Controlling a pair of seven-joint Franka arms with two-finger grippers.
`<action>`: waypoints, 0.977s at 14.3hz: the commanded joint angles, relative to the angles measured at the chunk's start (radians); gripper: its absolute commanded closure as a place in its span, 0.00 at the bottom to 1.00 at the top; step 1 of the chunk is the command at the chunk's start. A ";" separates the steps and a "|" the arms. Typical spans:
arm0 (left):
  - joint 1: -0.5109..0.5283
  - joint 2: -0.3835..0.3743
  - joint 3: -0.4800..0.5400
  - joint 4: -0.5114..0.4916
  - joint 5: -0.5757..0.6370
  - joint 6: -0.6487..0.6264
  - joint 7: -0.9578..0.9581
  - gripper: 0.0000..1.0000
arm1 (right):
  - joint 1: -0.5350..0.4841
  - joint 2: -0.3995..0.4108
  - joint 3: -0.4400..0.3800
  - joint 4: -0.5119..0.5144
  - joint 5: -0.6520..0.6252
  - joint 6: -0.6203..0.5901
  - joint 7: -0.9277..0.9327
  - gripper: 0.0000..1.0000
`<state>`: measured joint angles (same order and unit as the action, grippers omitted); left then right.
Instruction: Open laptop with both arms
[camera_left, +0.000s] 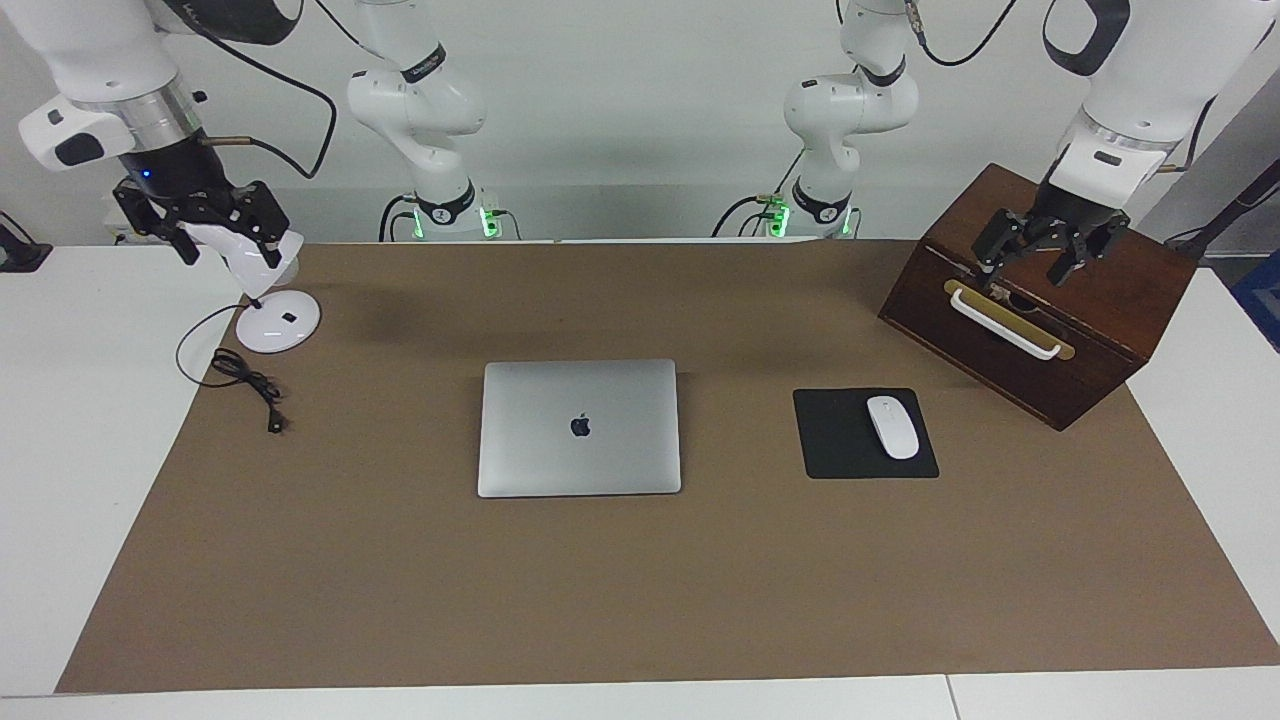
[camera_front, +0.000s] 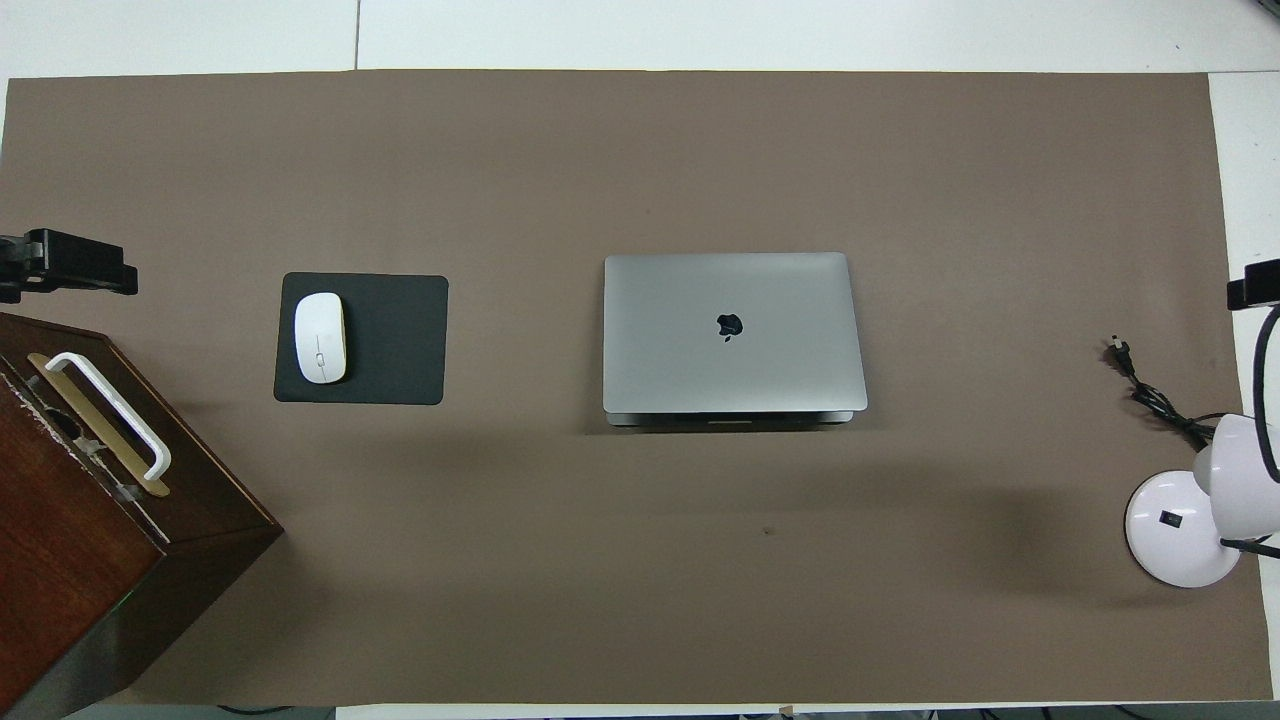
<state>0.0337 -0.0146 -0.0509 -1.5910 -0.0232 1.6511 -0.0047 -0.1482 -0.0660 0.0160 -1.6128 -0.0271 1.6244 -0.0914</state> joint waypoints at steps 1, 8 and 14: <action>-0.002 -0.008 0.006 -0.020 0.008 0.022 -0.009 0.46 | -0.025 -0.012 -0.001 -0.013 0.007 0.031 -0.085 0.00; 0.003 -0.016 0.010 -0.041 0.008 0.061 0.003 1.00 | -0.050 0.015 -0.002 -0.032 -0.004 0.132 -0.082 0.00; -0.012 -0.097 0.005 -0.236 0.008 0.205 0.118 1.00 | -0.060 0.092 -0.002 -0.032 0.009 0.290 -0.133 0.00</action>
<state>0.0318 -0.0372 -0.0505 -1.7043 -0.0232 1.7821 0.0642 -0.1904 0.0108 0.0032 -1.6376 -0.0272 1.8688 -0.1982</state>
